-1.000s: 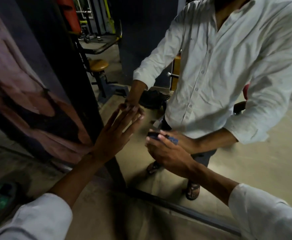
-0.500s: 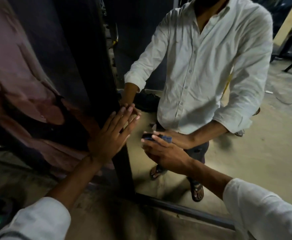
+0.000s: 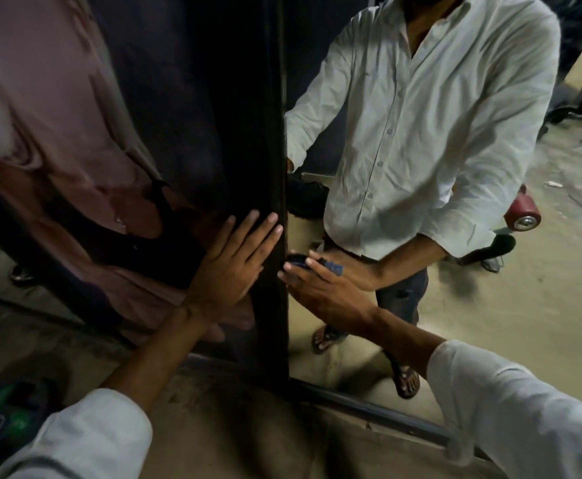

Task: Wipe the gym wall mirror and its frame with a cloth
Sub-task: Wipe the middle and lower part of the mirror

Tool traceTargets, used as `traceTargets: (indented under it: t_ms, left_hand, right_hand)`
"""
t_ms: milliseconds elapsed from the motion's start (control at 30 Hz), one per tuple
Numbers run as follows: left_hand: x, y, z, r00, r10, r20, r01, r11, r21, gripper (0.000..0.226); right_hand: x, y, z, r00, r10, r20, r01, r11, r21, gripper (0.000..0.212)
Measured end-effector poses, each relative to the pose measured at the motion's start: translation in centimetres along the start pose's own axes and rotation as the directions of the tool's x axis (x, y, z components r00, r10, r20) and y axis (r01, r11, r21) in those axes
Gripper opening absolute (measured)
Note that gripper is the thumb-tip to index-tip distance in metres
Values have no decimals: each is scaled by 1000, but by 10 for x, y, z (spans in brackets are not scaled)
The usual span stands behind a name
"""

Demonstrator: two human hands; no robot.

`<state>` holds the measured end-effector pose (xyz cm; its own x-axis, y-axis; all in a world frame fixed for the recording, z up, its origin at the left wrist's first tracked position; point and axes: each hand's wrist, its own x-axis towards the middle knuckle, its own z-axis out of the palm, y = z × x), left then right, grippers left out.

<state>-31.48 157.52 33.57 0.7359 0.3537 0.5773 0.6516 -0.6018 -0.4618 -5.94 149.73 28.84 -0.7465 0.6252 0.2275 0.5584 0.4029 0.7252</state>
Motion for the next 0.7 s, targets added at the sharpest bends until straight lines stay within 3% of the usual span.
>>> traceTargets:
  t_ms: [100, 267, 367, 700]
  left_hand:
    - [-7, 1, 5, 1000, 7, 27, -7, 1000, -13, 86]
    - [-16, 7, 17, 1000, -26, -3, 26, 997, -77, 94]
    - [-19, 15, 26, 998, -59, -18, 56, 993, -107, 100]
    - [-19, 34, 38, 986, -165, 12, 165, 978, -131, 113]
  right_hand:
    - [-9, -9, 7, 995, -80, 55, 80, 997, 4, 57]
    - [8, 17, -15, 966, 235, -103, -224, 968, 112, 52]
    - [10, 25, -20, 933, 324, -157, -305, 943, 134, 50]
    - [6, 12, -2, 958, 259, -120, -256, 966, 43, 54]
